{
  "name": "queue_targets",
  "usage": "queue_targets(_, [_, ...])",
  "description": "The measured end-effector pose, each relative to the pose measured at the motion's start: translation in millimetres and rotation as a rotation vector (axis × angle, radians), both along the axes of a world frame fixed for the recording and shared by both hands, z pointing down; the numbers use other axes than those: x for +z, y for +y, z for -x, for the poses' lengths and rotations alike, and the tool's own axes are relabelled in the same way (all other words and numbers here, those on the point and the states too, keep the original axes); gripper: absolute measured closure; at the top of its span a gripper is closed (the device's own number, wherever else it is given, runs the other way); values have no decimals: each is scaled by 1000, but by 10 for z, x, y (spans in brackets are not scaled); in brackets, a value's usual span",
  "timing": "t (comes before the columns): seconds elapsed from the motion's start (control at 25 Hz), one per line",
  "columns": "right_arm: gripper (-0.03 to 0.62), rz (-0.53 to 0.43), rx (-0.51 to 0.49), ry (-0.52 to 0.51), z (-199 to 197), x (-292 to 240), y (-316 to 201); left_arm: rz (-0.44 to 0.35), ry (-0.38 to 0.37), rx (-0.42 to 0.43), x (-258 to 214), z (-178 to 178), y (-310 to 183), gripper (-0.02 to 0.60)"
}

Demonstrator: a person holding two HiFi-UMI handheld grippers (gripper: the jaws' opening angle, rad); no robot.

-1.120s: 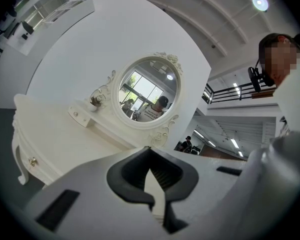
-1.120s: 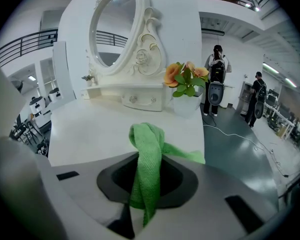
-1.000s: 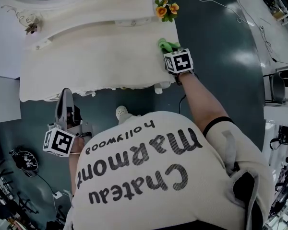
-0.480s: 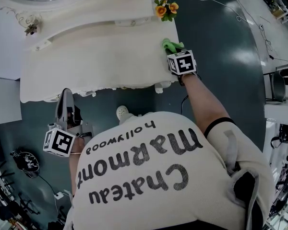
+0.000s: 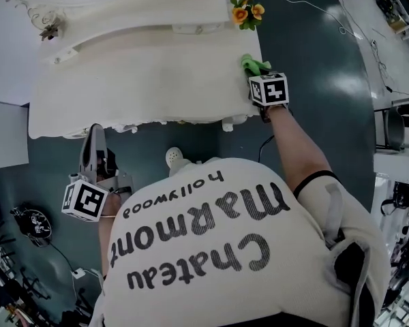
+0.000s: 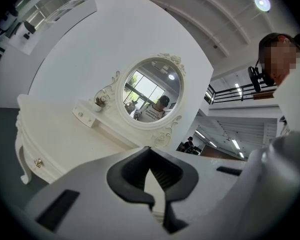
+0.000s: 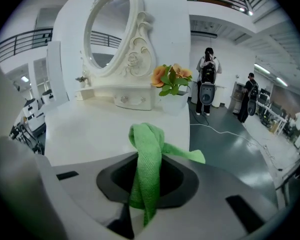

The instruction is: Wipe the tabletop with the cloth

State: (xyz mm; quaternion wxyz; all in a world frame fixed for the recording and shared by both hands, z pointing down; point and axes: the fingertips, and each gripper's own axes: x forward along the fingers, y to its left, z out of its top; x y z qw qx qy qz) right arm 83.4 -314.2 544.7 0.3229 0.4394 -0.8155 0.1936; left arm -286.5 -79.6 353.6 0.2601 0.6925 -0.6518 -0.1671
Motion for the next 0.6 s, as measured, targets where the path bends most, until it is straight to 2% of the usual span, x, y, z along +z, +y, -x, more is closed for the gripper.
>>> queue_targets(0.12, [505, 47, 40, -78, 85, -53, 3, 5, 5, -22, 30, 92, 67, 575])
queue_targets(0.2, [505, 51, 18, -113, 288, -130, 52, 6, 9, -35, 44, 152, 110, 575])
queue_targets(0.44, [505, 59, -231, -155, 1320, -243, 458, 14, 20, -77, 91, 304, 268, 575])
queue_targets(0.6, [505, 98, -351, -182, 1850, -209, 676, 13, 22, -117, 114, 435, 387, 575])
